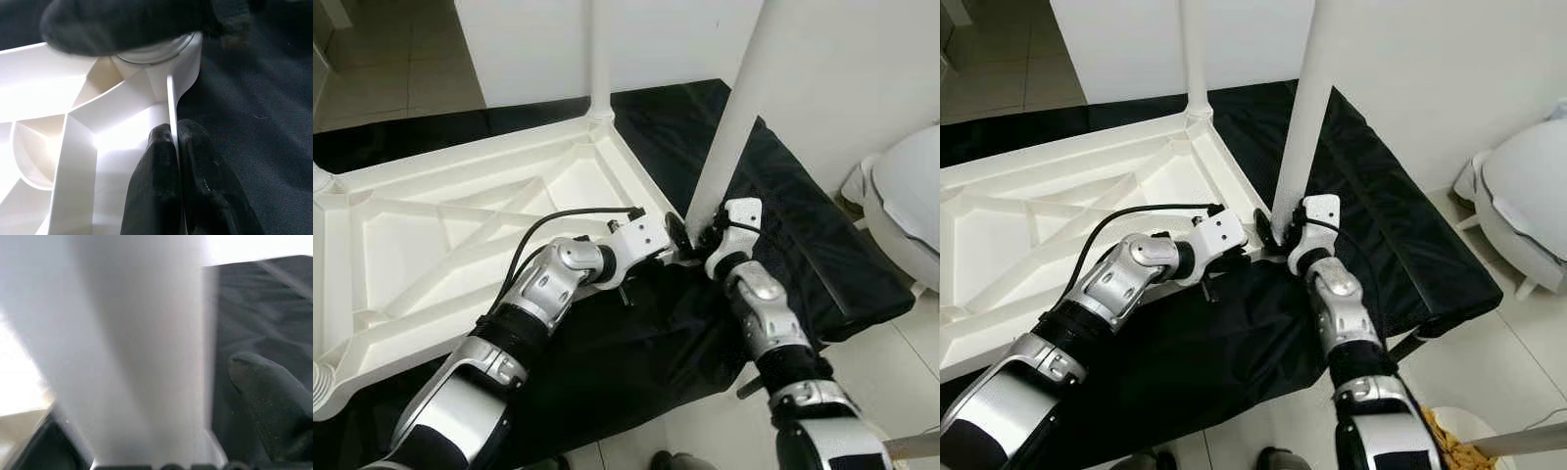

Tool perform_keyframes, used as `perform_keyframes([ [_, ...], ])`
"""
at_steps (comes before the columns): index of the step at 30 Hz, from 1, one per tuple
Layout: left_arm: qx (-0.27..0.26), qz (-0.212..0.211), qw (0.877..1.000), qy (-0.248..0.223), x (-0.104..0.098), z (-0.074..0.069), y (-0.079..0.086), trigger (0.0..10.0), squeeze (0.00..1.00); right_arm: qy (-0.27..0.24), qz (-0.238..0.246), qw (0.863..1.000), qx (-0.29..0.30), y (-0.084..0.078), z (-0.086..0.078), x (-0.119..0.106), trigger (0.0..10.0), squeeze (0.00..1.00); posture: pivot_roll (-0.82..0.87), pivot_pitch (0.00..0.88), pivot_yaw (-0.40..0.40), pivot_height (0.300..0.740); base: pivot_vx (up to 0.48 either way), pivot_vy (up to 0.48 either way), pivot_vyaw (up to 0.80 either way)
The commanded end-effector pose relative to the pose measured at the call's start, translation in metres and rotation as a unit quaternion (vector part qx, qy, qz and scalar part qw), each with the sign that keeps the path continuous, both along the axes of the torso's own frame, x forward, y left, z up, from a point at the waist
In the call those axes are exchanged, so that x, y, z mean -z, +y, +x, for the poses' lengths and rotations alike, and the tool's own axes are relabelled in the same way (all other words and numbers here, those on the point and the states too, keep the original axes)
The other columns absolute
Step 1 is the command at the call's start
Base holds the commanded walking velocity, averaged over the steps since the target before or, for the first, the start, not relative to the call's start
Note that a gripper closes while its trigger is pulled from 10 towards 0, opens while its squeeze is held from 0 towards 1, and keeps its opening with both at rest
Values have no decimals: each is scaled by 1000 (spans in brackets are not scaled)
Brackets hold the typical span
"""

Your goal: Building children table

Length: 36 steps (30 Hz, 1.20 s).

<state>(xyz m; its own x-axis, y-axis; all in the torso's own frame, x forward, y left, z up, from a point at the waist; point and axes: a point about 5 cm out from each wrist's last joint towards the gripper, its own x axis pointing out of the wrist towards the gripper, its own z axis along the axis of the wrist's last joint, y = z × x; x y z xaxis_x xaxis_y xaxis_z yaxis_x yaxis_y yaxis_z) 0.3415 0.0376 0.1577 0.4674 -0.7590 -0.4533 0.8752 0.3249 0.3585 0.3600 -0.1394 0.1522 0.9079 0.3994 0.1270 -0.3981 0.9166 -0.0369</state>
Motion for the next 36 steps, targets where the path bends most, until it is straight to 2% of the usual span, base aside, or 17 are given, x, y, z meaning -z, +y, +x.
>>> perform_keyframes([
  [1,-19,42,999,24,17,0,14,10000,0,8,-10,999,-43,3,-1,6,10000,0,-41,95,29,740,0,0,0],
  [9,-23,42,999,21,15,2,17,10000,0,29,-37,993,-112,2,-1,15,10000,0,-34,97,36,740,0,0,0],
  [16,-25,42,999,20,14,4,18,10000,0,41,-48,990,-127,0,0,20,9765,0,-34,97,40,740,0,0,0],
  [17,-24,43,999,20,13,4,18,10000,0,42,-49,989,-129,0,0,21,4353,0,-34,97,40,740,0,0,0],
  [18,-24,42,999,19,13,4,18,10000,0,46,-48,990,-128,-2,1,22,0,0,-33,99,39,740,0,0,0],
  [28,-24,43,999,19,13,4,18,10000,0,49,-37,992,-114,-7,-1,26,0,0,-34,101,37,740,0,0,0],
  [30,-25,44,999,20,13,4,18,10000,0,53,-36,993,-99,-7,-2,28,0,0,-36,102,35,740,0,0,0],
  [32,-25,43,999,19,13,4,19,10000,0,68,-30,996,-50,-8,-3,36,0,0,-39,104,33,740,0,0,0],
  [34,-25,43,999,19,13,4,19,10000,0,68,-30,996,-50,-8,-3,36,0,0,-39,104,33,740,0,0,0],
  [35,-25,42,999,19,13,3,19,10000,0,76,-22,997,-23,-8,-3,39,0,0,-44,108,38,740,0,0,0],
  [36,-25,42,999,19,13,3,19,10000,0,76,-22,997,-23,-8,-3,39,0,0,-44,108,38,740,0,0,0],
])
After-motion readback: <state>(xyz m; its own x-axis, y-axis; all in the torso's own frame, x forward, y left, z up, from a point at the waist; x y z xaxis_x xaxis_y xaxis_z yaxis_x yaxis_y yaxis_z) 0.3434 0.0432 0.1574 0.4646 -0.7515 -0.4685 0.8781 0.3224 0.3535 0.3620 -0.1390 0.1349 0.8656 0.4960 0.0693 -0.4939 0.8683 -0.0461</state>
